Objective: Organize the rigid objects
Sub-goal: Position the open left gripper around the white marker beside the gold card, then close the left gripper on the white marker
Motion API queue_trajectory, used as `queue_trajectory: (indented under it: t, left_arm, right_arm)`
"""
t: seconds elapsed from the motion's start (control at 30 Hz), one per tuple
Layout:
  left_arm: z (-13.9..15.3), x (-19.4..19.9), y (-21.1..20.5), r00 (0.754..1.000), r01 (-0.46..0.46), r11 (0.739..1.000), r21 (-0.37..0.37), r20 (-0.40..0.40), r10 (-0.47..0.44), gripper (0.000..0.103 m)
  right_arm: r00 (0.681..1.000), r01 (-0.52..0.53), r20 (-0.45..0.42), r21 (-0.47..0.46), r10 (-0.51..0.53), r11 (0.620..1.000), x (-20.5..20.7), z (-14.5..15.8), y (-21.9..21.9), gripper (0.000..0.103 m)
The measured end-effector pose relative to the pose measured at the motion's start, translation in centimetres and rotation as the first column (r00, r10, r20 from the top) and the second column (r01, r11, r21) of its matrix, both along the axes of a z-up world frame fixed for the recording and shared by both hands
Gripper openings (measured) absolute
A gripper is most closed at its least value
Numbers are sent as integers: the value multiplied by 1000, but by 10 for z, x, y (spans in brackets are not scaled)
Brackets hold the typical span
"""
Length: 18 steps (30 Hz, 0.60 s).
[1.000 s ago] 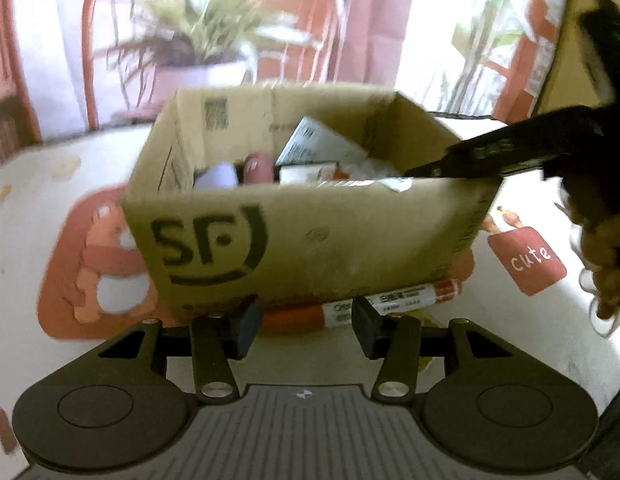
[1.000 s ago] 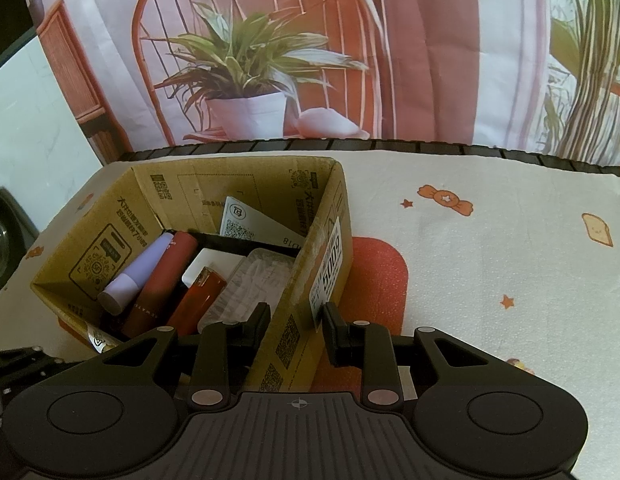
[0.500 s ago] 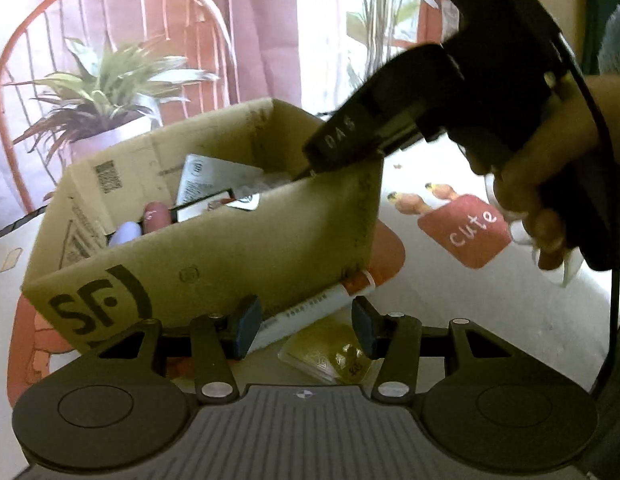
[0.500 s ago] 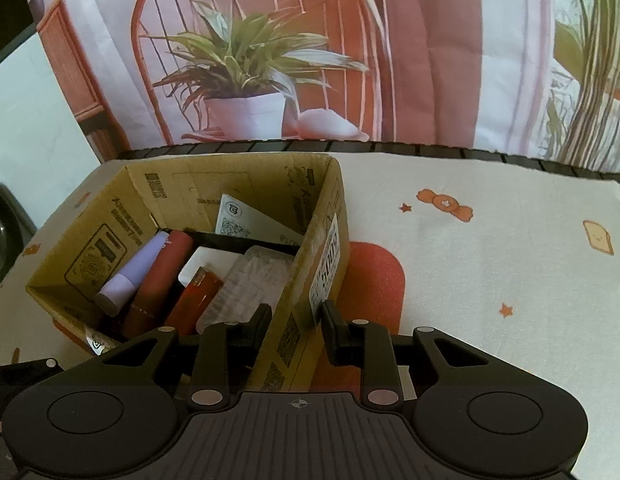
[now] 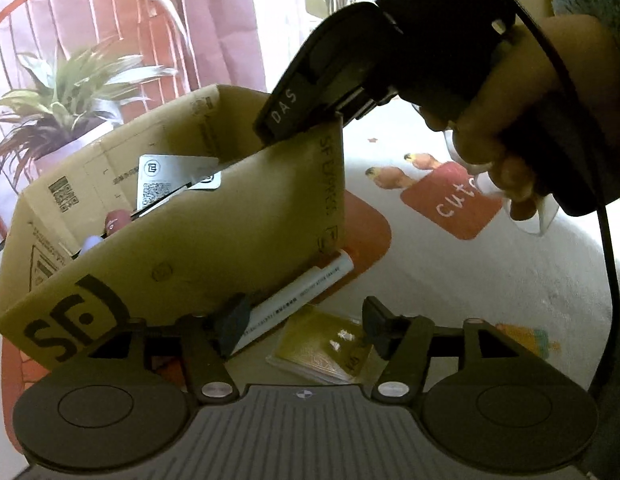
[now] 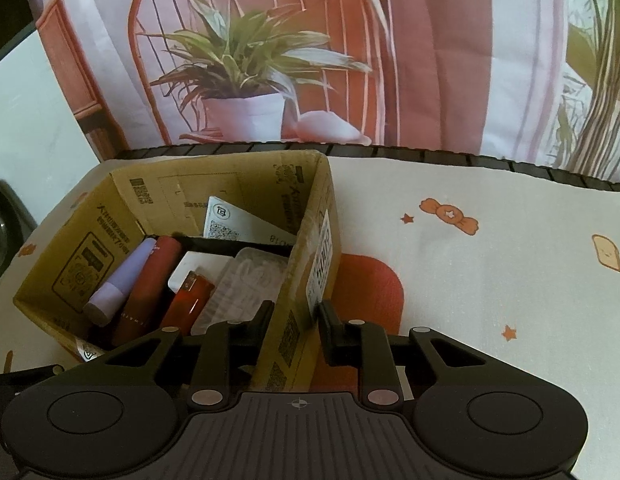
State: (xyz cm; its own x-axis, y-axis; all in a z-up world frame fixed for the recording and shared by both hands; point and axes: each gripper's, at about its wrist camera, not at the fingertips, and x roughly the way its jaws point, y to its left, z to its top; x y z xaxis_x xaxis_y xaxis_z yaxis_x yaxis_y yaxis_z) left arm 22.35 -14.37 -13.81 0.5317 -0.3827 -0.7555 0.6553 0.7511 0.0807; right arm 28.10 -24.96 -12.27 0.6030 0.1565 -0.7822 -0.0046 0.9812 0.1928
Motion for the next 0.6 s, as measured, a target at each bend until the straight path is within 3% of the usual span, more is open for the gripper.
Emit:
queue_trajectory:
  t: [0.33, 0.37, 0.43, 0.6]
  left_arm:
    - [0, 23, 6, 997, -51, 998, -49, -62, 48, 63]
    - [0, 23, 6, 997, -48, 998, -46, -63, 45, 61]
    - [1, 23, 10, 997, -49, 998, -39, -58, 47, 47]
    - [6, 29, 26, 992, -50, 996, -80, -118, 40, 29]
  right_arm:
    - [1000, 18, 2, -9, -18, 1000, 3, -1, 2, 23]
    - [1000, 16, 1, -10, -16, 1000, 3, -1, 2, 23]
    - [1000, 10, 0, -10, -10, 1000, 3, -1, 2, 23]
    - [1000, 8, 0, -9, -8, 1000, 3, 0, 1, 23]
